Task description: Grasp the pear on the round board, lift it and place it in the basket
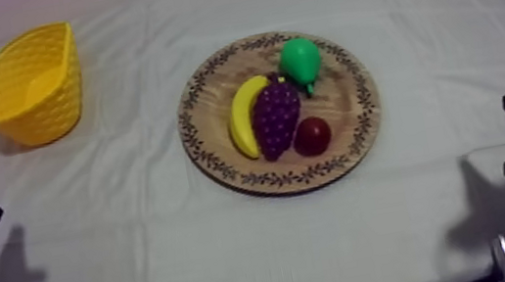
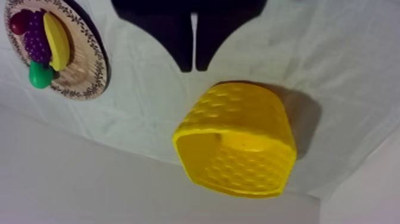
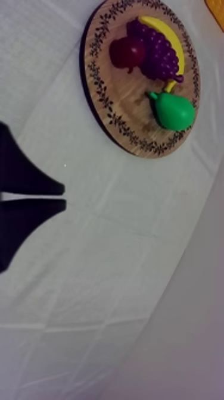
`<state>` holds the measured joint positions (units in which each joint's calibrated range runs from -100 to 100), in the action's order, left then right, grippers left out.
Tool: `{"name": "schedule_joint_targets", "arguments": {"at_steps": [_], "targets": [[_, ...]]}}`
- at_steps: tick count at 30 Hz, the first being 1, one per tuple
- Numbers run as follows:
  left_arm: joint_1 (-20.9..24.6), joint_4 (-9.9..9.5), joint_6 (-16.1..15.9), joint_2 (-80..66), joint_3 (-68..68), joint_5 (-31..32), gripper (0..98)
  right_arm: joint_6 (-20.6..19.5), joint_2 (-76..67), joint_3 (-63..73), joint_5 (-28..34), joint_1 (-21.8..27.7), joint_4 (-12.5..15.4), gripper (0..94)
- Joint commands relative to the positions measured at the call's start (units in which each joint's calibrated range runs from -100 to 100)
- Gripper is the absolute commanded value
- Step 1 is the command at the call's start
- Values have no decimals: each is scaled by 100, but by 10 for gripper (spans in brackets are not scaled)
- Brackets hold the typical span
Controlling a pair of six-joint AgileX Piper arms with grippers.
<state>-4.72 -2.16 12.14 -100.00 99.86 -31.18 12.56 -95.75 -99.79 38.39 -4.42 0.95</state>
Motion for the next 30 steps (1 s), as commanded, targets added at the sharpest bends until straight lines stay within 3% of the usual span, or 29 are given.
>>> {"name": "schedule_joint_targets", "arguments": {"at_steps": [1,30], "targets": [[-2,-2,-15,0,3,-2,0,2,-1,1,0,-2,0,3],[-2,-2,-45,0,3,-2,0,2,-1,1,0,-2,0,3]]}}
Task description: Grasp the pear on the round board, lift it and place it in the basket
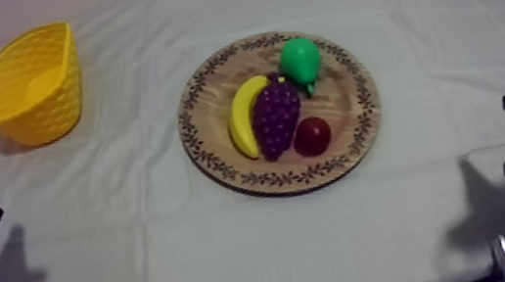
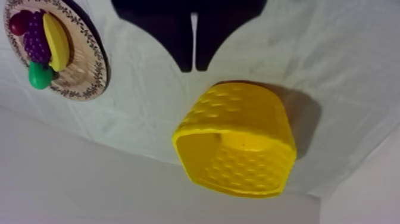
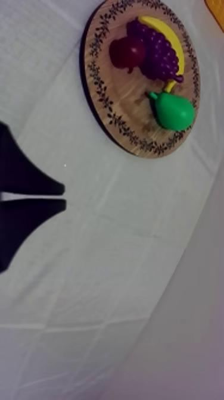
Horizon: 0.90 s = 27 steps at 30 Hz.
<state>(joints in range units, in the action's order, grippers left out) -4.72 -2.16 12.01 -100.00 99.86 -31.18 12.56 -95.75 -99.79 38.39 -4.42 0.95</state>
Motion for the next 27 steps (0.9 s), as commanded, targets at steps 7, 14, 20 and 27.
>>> {"name": "schedule_joint_targets", "arguments": {"at_steps": [7,14,20,27], "targets": [[-62,-2,-874,0,3,-2,0,10,-1,1,0,-2,0,3],[-104,35,-962,108,-155,-158,0,3,-1,1,0,-2,0,3],[-191,148,-1170,1042,-2014,-1251,0,2,-1,1,0,-2,0,3],[-357,187,-1229,2778,-4301,-1998,0,7,-1,1,0,-2,0,3]]}}
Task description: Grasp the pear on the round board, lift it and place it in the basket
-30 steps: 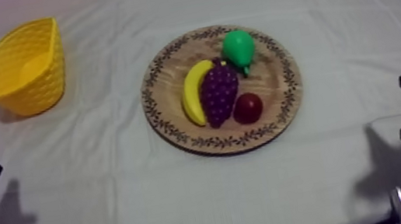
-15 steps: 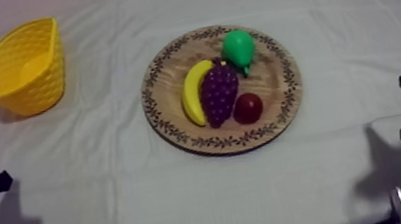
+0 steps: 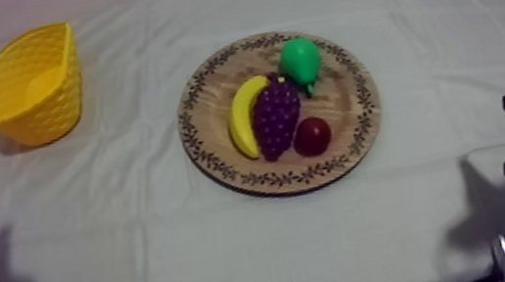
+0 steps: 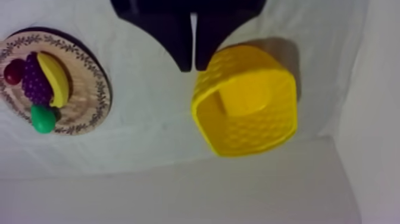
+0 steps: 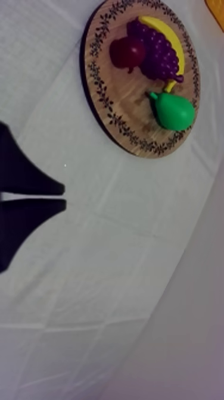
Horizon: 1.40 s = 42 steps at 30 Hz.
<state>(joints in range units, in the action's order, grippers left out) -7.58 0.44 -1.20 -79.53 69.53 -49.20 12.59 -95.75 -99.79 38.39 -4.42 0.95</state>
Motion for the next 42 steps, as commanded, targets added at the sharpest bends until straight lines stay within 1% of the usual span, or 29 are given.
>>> {"name": "schedule_joint_targets", "arguments": {"at_steps": [1,3,5,9,13,15,17,20,24,26,28,30,37,40,42], "targets": [[-149,-155,172,976,-1615,-383,0,3,-1,1,0,-2,0,3],[-300,-276,282,1441,-2291,-769,0,3,-1,1,0,-2,0,3],[-407,-299,296,1868,-2906,-1058,0,4,-1,1,0,-2,0,3],[-503,-116,168,2617,-3738,-1341,68,4,-1,1,0,-2,0,3],[-544,188,30,3310,-4131,-1434,98,4,-1,1,0,-2,0,3],[-612,266,23,3665,-4270,-1418,98,4,-1,1,0,-2,0,3],[-735,238,95,4019,-4415,-1390,95,4,-1,1,0,-2,0,3],[-972,125,285,4573,-4713,-1342,99,4,-1,1,0,-2,0,3],[-1347,-117,605,5334,-5286,-1322,136,4,-1,1,0,-2,0,3],[-1515,-211,728,5684,-5564,-1310,170,4,-1,1,0,-2,0,3],[-1659,-259,802,6009,-5811,-1286,221,4,-1,1,0,-2,0,3],[-1787,-283,845,6323,-6032,-1272,294,4,-1,1,0,-6,0,3],[-2181,-364,1021,7361,-6621,-1296,679,4,-1,1,0,-10,0,3],[-2283,-367,1144,7822,-6881,-1389,812,4,-1,1,0,-10,0,3],[-2334,-357,1253,8118,-7003,-1434,881,4,-1,1,0,-10,0,3]]}}
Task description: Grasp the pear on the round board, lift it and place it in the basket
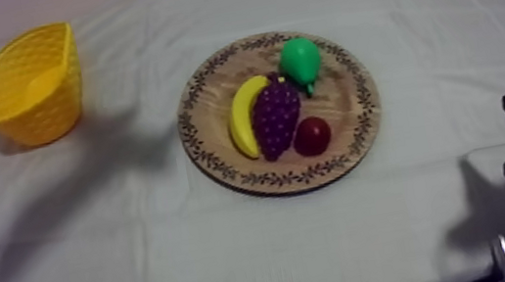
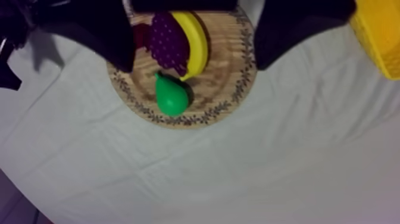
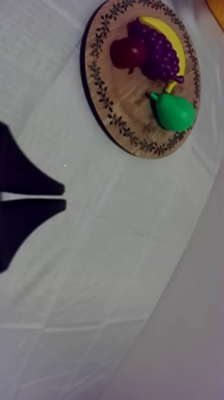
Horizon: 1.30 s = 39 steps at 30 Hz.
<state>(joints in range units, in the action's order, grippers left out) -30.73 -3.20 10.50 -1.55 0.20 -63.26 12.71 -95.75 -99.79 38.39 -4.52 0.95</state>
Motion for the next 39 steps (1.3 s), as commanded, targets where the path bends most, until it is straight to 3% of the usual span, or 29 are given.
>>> {"name": "schedule_joint_targets", "arguments": {"at_steps": [1,12,27,39], "targets": [[-48,11,141,468,-128,-44,903,-9,-1,1,0,1,0,3],[-340,72,666,2190,-1038,185,963,-9,-1,1,0,1,0,3],[-401,284,592,4753,-3505,-51,948,-9,-1,1,0,1,0,3],[-282,581,511,6239,-4867,-276,927,-8,-1,1,0,1,0,3]]}}
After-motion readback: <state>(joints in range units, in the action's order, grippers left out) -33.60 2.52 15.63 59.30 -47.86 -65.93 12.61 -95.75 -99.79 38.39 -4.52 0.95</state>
